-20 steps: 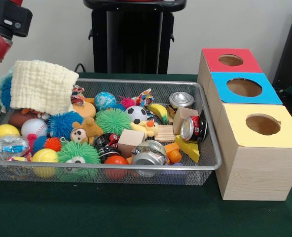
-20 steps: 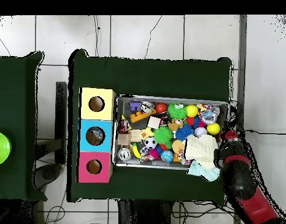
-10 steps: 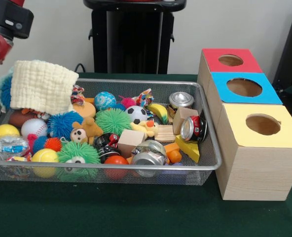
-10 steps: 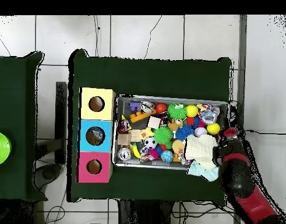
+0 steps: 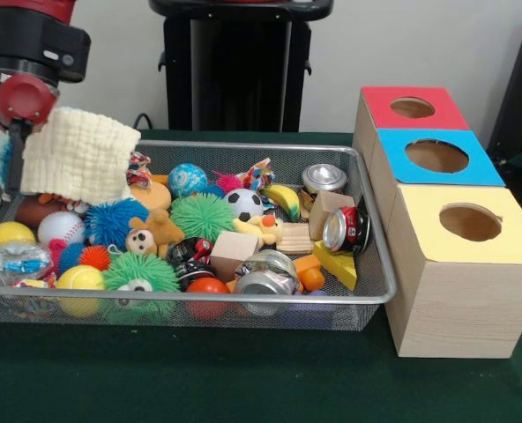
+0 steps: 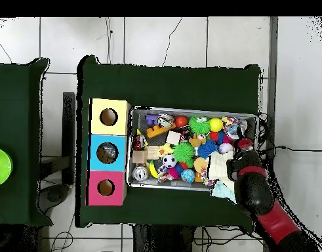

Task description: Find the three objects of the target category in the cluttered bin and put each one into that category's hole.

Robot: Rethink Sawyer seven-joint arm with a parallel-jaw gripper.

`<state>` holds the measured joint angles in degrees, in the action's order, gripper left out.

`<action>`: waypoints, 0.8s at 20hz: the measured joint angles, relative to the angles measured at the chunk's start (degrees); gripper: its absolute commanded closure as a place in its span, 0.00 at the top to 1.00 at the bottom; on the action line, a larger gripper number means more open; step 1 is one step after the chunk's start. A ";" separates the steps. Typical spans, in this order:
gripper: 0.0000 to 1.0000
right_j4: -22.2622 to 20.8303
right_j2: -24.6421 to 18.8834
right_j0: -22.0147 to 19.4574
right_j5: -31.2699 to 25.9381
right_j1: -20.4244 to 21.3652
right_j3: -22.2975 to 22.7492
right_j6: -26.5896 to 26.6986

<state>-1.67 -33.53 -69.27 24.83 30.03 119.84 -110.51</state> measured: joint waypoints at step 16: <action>1.00 -1.92 -1.30 -0.75 -0.19 -7.91 -1.42 -1.73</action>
<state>-3.59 -34.82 -70.02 24.64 22.12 118.42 -112.23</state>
